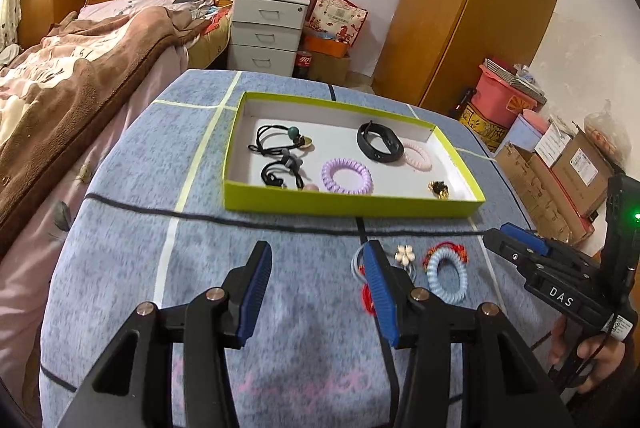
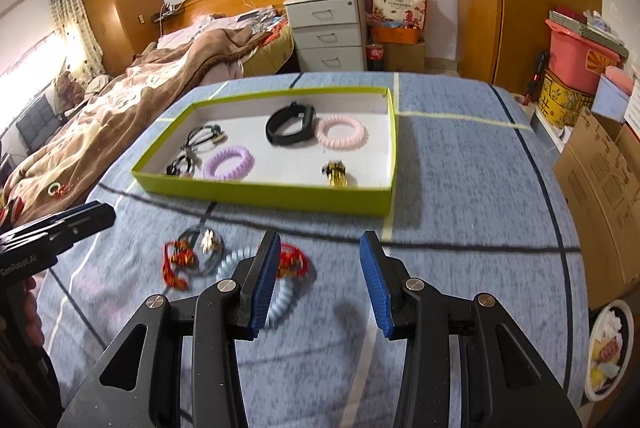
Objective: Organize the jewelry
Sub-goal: 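Grasp the light blue coiled hair tie with the right gripper while the left gripper approaches the red tasseled tie, then close the left gripper on the red tasseled hair tie while the right gripper holds the blue coil, then lift the blue coil and red tasseled tie and carry both over the green box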
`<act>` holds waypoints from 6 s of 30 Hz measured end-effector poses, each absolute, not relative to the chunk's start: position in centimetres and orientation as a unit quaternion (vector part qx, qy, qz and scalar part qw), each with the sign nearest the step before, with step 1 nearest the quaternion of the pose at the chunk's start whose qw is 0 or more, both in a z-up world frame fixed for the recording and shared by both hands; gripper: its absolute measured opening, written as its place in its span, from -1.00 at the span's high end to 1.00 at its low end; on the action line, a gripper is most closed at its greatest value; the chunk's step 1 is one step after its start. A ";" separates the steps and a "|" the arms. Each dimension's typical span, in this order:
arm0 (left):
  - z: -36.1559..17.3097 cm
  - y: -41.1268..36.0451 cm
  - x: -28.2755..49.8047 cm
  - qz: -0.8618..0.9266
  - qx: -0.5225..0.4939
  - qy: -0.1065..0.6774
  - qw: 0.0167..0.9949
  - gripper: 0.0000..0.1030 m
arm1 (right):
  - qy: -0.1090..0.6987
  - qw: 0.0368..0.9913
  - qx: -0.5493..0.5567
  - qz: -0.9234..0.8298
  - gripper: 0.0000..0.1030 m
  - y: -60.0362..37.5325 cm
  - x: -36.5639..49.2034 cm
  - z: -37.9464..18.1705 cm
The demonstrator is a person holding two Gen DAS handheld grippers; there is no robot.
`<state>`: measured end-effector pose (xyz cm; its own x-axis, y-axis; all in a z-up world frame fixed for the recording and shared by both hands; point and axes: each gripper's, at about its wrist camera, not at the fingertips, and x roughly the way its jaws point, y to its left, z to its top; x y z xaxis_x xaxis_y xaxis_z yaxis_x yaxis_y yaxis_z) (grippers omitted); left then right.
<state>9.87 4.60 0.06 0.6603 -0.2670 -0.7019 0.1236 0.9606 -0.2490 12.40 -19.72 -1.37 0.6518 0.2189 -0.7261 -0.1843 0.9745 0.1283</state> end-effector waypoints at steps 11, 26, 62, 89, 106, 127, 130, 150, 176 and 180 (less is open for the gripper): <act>-1.0 5.4 7.3 -0.108 -0.095 0.398 0.906 0.00 | 0.431 0.893 0.019 0.128 0.18 -18.7 11.0 -3.3; -1.2 4.6 6.3 -0.087 -0.044 0.397 0.913 -0.01 | 0.453 0.886 0.010 0.103 0.18 -17.3 11.6 -4.3; -2.5 0.4 8.1 -0.151 -0.060 0.426 0.890 -0.02 | 0.428 0.893 0.046 0.128 0.81 -19.5 9.1 -2.9; -4.0 -1.4 10.0 -0.125 -0.040 0.441 0.888 0.41 | 0.421 0.894 0.067 0.138 0.81 -20.5 8.9 -2.8; -2.9 -0.4 9.1 -0.123 -0.050 0.422 0.897 0.67 | 0.418 0.896 0.065 0.135 0.81 -20.5 8.7 -2.4; -1.1 2.0 9.6 -0.162 -0.104 0.402 0.895 0.73 | 0.416 0.897 0.070 0.129 0.81 -20.5 8.4 -2.1; -0.8 3.1 9.9 -0.160 -0.131 0.397 0.894 0.73 | 0.416 0.897 0.070 0.130 0.81 -20.5 8.5 -2.1; 2.9 3.8 15.2 -0.159 -0.094 0.369 0.911 0.73 | 0.397 0.908 0.066 0.120 0.81 -18.9 14.5 0.8; -1.0 2.3 25.6 -0.164 -0.095 0.421 0.887 0.73 | 0.453 0.884 0.056 0.103 0.81 -17.6 22.9 -3.3; -1.7 1.8 26.0 -0.161 -0.085 0.430 0.884 0.73 | 0.458 0.881 0.048 0.104 0.81 -17.4 23.1 -3.6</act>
